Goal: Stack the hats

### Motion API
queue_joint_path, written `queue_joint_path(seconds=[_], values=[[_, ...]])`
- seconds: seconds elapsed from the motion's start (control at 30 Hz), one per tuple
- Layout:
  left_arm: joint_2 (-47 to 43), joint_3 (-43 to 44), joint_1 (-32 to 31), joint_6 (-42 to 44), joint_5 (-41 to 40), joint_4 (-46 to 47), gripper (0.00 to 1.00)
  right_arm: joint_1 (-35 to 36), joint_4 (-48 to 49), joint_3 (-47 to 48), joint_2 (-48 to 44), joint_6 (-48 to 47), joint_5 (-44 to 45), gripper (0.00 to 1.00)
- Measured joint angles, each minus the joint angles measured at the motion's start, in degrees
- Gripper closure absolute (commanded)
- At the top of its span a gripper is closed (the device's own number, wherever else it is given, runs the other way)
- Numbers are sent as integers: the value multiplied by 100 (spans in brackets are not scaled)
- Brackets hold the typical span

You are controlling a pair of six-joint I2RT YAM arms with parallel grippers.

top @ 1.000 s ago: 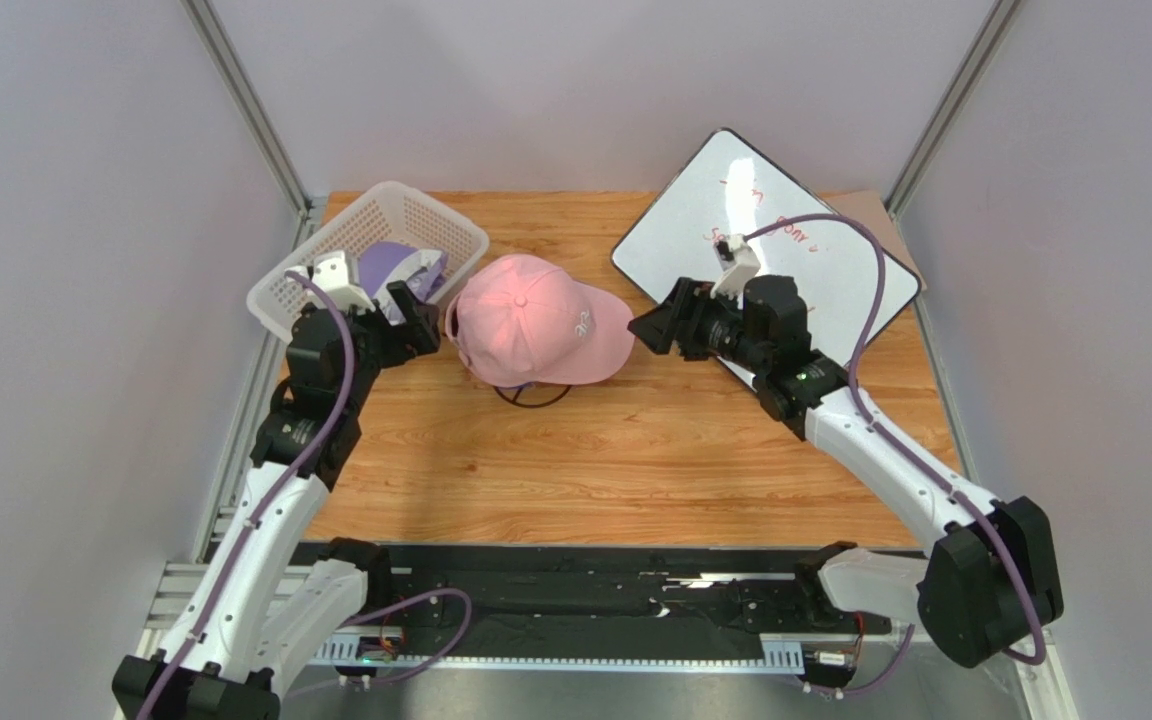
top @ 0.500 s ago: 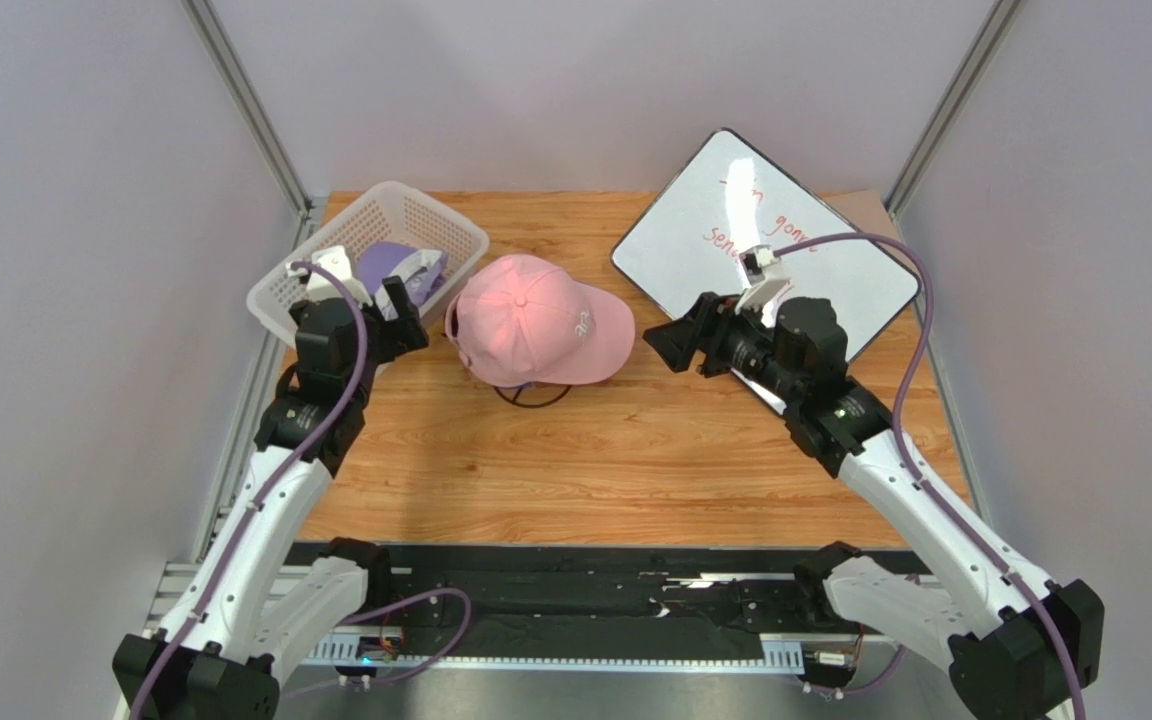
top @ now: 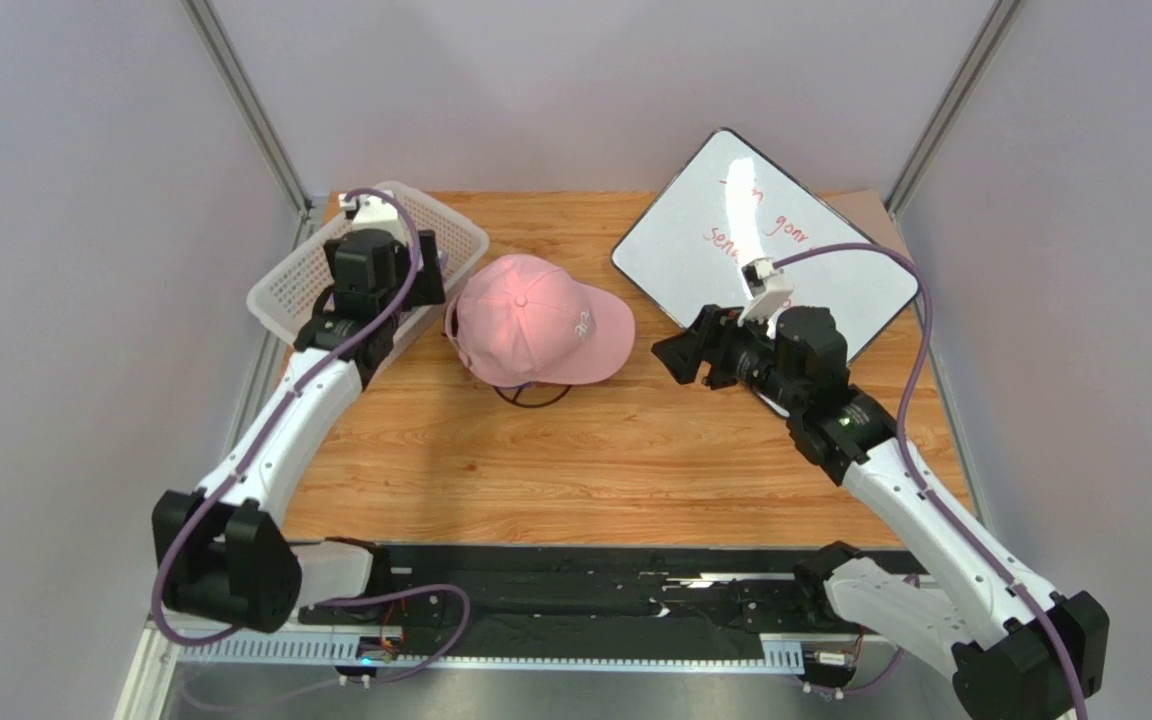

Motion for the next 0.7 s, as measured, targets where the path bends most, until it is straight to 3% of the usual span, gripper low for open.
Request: queue_joint_path(seconds=[0.3, 0.7], values=[[1314, 662, 570, 201, 719, 61, 5, 0, -210, -83, -308, -83, 127, 31], [2426, 1121, 623, 210, 1097, -170, 16, 0, -356, -195, -474, -79, 149, 31]])
